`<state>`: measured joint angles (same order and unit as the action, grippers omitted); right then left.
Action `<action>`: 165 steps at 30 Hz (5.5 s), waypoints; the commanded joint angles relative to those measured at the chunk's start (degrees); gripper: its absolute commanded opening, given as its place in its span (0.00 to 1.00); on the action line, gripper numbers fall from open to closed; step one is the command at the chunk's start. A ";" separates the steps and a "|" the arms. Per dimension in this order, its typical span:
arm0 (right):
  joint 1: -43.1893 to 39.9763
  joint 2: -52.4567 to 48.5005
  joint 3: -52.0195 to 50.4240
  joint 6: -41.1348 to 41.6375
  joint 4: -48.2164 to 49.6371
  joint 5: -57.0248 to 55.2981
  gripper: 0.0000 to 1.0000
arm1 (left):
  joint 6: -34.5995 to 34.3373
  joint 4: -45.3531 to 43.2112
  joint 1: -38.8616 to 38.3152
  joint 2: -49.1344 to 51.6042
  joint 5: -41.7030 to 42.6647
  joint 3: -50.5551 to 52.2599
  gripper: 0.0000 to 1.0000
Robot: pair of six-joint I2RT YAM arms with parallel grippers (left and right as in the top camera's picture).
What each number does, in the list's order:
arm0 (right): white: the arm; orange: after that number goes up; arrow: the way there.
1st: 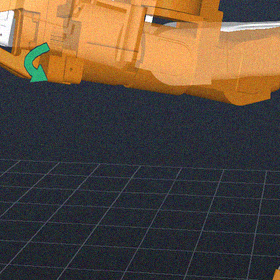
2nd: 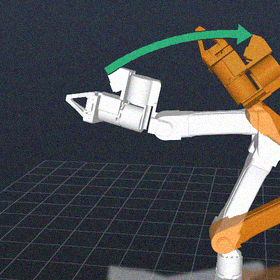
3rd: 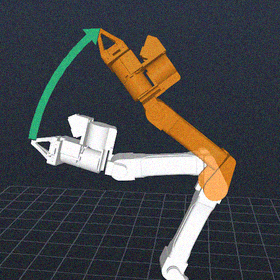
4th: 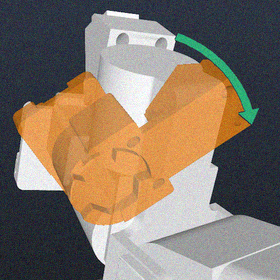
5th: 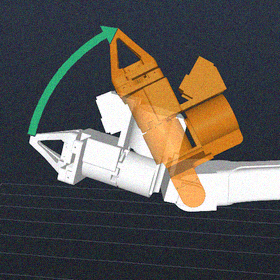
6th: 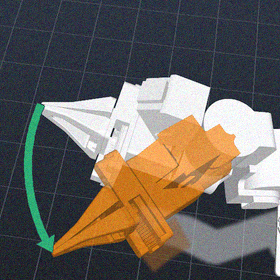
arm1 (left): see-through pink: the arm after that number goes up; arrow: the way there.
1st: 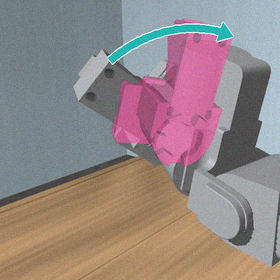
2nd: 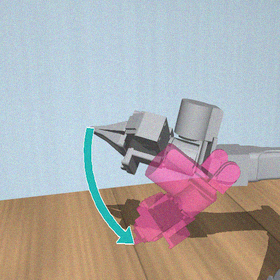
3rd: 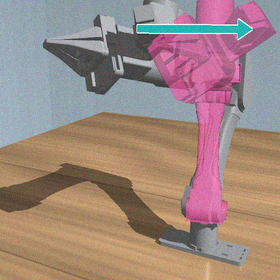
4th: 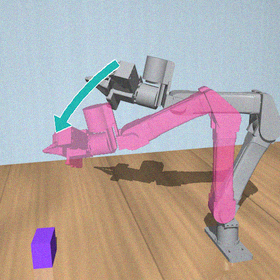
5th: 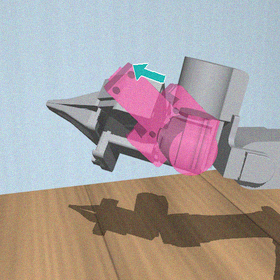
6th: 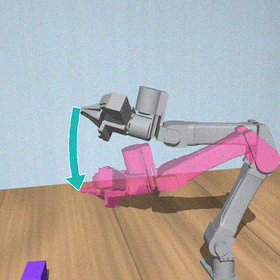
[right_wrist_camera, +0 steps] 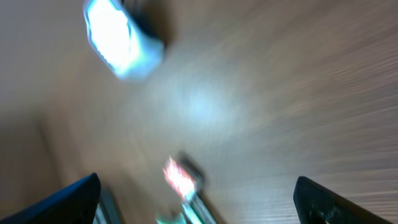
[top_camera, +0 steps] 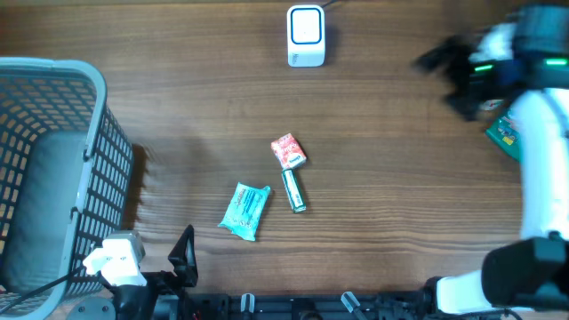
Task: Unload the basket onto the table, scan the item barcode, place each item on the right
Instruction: 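Move the right gripper back to the red snack packet, then lower the right gripper and grasp the red snack packet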
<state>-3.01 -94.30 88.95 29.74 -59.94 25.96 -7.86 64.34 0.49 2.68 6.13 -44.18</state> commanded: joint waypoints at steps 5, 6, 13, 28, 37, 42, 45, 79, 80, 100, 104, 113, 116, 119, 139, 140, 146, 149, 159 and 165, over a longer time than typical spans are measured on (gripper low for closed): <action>20.63 -3.02 -20.83 9.64 14.34 2.23 1.00 | -0.33 -0.15 0.33 -0.35 0.87 0.04 1.00; 21.97 -3.37 -22.49 13.07 16.04 2.23 0.99 | -0.31 -0.15 0.33 -0.35 0.87 0.04 1.00; 27.50 -3.85 -27.71 20.87 26.95 2.40 0.90 | -0.31 -0.15 0.33 -0.35 0.87 0.04 1.00; 33.59 -9.20 -30.49 34.93 40.41 -4.57 0.81 | -0.31 -0.15 0.33 -0.35 0.87 0.04 1.00; 33.59 -19.52 -30.47 42.71 44.04 -4.59 0.71 | -0.31 -0.15 0.33 -0.35 0.90 0.04 1.00; 33.59 -20.68 -30.47 45.77 43.25 -7.19 0.58 | -0.31 -0.15 0.33 -0.35 0.87 0.04 1.00; 33.59 -20.68 -30.47 48.37 42.21 -10.73 0.46 | -0.31 -0.15 0.33 -0.35 0.87 0.04 1.00; 21.79 -10.60 -30.45 24.06 23.21 -14.40 0.86 | -0.31 -0.15 0.33 -0.35 0.87 0.04 1.00; 21.79 -10.60 -30.47 24.76 23.21 -14.95 0.82 | -0.31 -0.15 0.33 -0.35 0.87 0.04 1.00; 21.79 -11.34 -30.47 30.64 25.57 -11.21 0.80 | -0.31 -0.15 0.33 -0.35 0.90 0.04 1.00; 21.79 -11.34 -30.47 30.64 25.64 -9.40 0.69 | -0.33 -0.15 0.33 -0.35 0.87 0.04 1.00; 21.79 -11.34 -30.49 31.58 27.76 -5.68 0.91 | -0.31 -0.15 0.33 -0.35 0.87 0.04 1.00; 21.79 -11.34 -30.47 34.23 27.82 -5.81 0.73 | -0.33 -0.15 0.33 -0.35 0.87 0.04 1.00; 21.81 -11.34 -30.49 34.95 27.96 -7.04 0.46 | -0.31 -0.15 0.33 -0.35 0.87 0.04 1.00; 21.64 -11.13 -30.45 30.36 29.22 -4.92 1.00 | -0.31 -0.15 0.33 -0.35 0.87 0.04 1.00; 21.64 -10.67 -30.45 30.23 29.40 -4.02 1.00 | -0.31 -0.15 0.33 -0.35 0.87 0.04 1.00; 21.33 -1.38 -30.45 27.52 20.74 -12.87 1.00 | -0.31 -0.15 0.33 -0.35 0.87 0.04 1.00; 21.38 5.53 -30.47 27.08 14.16 -19.50 0.99 | -0.31 -0.15 0.33 -0.35 0.87 0.04 1.00; 21.42 -1.09 -32.35 26.77 21.79 -23.50 0.47 | -0.33 -0.15 0.33 -0.35 0.87 0.04 1.00; 21.49 -5.75 -32.35 25.53 27.41 -14.69 0.46 | -0.31 -0.15 0.33 -0.35 0.87 0.04 1.00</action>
<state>18.57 -98.70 57.10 56.42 -33.43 6.61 -7.86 64.31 0.49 2.68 6.13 -44.18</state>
